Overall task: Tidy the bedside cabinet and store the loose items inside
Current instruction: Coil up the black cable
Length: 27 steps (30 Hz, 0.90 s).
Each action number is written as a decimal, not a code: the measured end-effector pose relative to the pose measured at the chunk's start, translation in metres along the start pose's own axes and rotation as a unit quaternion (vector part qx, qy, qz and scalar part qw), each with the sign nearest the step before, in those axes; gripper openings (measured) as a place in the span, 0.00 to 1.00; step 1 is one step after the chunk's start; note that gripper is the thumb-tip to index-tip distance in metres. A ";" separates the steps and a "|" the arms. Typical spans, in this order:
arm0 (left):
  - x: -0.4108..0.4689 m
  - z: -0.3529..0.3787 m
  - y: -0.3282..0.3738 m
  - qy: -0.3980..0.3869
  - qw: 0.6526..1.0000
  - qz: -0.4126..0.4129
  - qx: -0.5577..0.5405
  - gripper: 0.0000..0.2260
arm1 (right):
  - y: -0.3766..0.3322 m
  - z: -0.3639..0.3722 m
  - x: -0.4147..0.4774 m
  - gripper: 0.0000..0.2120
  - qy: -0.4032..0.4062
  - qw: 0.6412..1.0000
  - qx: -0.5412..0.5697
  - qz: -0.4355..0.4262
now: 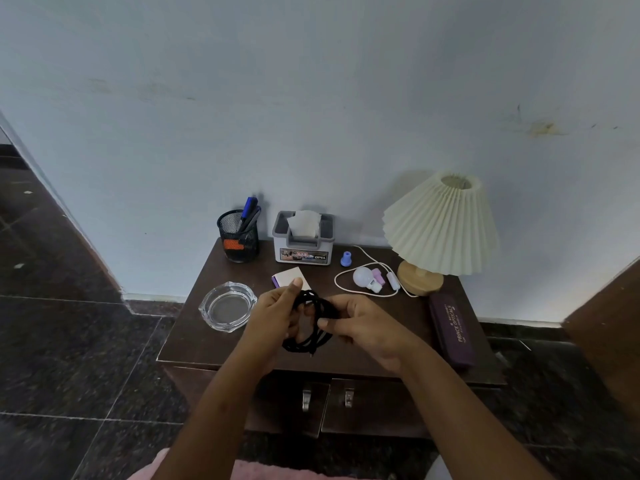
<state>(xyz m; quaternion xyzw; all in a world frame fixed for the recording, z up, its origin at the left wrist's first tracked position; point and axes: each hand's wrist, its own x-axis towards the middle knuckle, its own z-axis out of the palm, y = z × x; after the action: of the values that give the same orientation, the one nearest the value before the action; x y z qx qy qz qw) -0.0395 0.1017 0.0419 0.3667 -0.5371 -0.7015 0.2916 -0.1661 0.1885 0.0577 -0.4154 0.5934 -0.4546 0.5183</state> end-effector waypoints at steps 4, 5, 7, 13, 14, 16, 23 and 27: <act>0.002 0.000 -0.006 0.053 0.997 0.028 0.041 0.17 | 0.004 0.009 0.002 0.13 0.013 0.999 0.046 0.000; 0.002 0.000 -0.008 0.064 0.996 0.040 0.050 0.17 | 0.005 0.012 0.003 0.13 0.004 0.997 0.073 0.006; 0.002 0.002 -0.012 0.092 0.992 0.061 0.057 0.18 | 0.006 0.019 0.005 0.13 0.001 0.994 0.110 0.011; 0.002 0.015 -0.018 0.109 0.991 0.058 0.060 0.17 | 0.015 0.028 0.012 0.13 0.197 0.946 -0.251 -0.057; 0.000 0.018 -0.019 0.097 0.993 0.050 0.048 0.17 | 0.016 0.028 0.013 0.13 0.209 0.944 -0.251 -0.048; -0.002 0.023 -0.021 0.077 0.996 0.038 0.035 0.16 | 0.018 0.026 0.015 0.13 0.215 0.951 -0.220 -0.026; 0.000 0.018 -0.017 0.111 0.992 0.061 0.008 0.16 | 0.016 0.024 0.013 0.07 0.141 0.989 0.027 0.023; 0.004 0.012 -0.017 0.136 0.986 0.086 0.037 0.17 | 0.014 0.024 0.013 0.09 0.118 0.989 0.083 0.033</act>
<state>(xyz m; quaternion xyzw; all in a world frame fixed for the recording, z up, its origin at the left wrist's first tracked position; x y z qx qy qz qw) -0.0525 0.1094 0.0266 0.4218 -0.5474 -0.5972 0.4071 -0.1447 0.1766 0.0393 -0.2944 0.6241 -0.5308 0.4920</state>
